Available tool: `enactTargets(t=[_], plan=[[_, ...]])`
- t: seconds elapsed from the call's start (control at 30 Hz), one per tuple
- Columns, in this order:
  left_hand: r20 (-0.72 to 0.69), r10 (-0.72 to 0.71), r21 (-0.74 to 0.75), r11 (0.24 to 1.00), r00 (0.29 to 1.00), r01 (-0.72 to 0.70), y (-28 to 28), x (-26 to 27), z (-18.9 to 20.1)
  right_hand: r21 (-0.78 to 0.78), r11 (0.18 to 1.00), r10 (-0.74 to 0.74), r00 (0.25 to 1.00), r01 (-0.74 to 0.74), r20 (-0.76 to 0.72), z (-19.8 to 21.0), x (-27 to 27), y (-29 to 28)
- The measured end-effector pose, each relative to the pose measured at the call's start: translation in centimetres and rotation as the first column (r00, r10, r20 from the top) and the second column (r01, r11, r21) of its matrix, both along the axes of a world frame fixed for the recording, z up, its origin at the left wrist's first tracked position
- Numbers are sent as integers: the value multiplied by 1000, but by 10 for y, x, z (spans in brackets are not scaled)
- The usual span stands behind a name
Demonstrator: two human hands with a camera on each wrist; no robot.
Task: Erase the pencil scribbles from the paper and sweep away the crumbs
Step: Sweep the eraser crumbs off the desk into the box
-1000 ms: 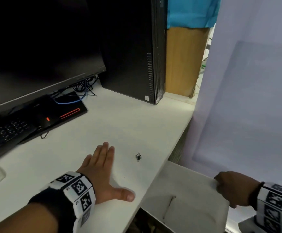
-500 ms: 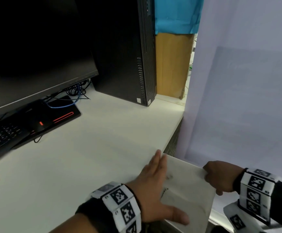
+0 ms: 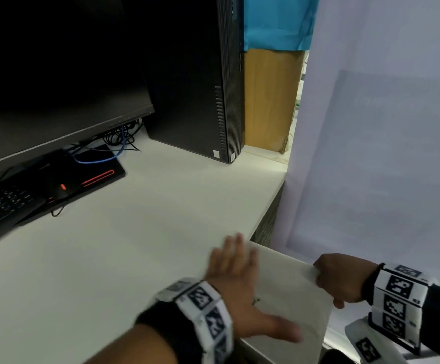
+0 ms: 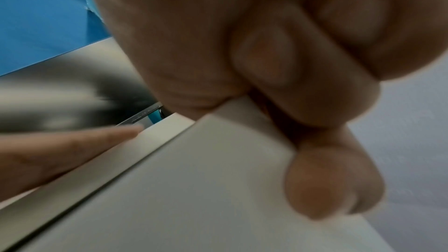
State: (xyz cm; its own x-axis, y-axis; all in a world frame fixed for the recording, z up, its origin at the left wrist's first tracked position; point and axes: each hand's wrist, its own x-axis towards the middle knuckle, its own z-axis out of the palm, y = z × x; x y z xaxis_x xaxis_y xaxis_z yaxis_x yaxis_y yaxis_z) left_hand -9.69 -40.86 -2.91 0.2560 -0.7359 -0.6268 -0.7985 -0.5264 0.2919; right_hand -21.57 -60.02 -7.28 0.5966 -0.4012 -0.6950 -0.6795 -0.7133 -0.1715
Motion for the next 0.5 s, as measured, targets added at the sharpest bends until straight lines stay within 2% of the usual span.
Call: enactTargets(t=[0.07, 0.1, 0.13, 0.2, 0.27, 0.3, 0.37, 0.43, 0.5], plan=[[-177, -20, -71, 997, 984, 8, -11, -16, 7, -16, 999, 37, 999, -38, -22, 0, 3, 2], [-216, 0, -125, 992, 976, -27, -11, -14, 12, -29, 998, 53, 998, -53, -29, 1, 4, 2], [-203, 26, -195, 978, 979, -67, -8, -3, 16, -38, 997, 60, 998, -62, -32, 1, 5, 3], [-71, 118, -263, 956, 990, -132, 5, 31, 21, -41, 997, 57, 998, -58, -24, 1, 6, 2], [139, 182, -138, 977, 974, -163, 22, 71, 25, -23, 999, 44, 999, -45, -18, -1, 5, 0], [254, 171, -20, 985, 952, -172, 31, 89, 25, -14, 999, 51, 999, -51, -14, -1, 4, 0], [393, 116, 185, 962, 912, -202, 45, 113, 24, -12, 996, 84, 996, -85, -31, -1, 5, 1], [406, 128, 257, 934, 905, -247, 48, 119, 22, -9, 995, 97, 995, -97, -33, 0, 6, 2], [372, 170, 219, 939, 913, -264, 37, 110, 17, -8, 995, 96, 995, -96, -32, -2, 5, 2]])
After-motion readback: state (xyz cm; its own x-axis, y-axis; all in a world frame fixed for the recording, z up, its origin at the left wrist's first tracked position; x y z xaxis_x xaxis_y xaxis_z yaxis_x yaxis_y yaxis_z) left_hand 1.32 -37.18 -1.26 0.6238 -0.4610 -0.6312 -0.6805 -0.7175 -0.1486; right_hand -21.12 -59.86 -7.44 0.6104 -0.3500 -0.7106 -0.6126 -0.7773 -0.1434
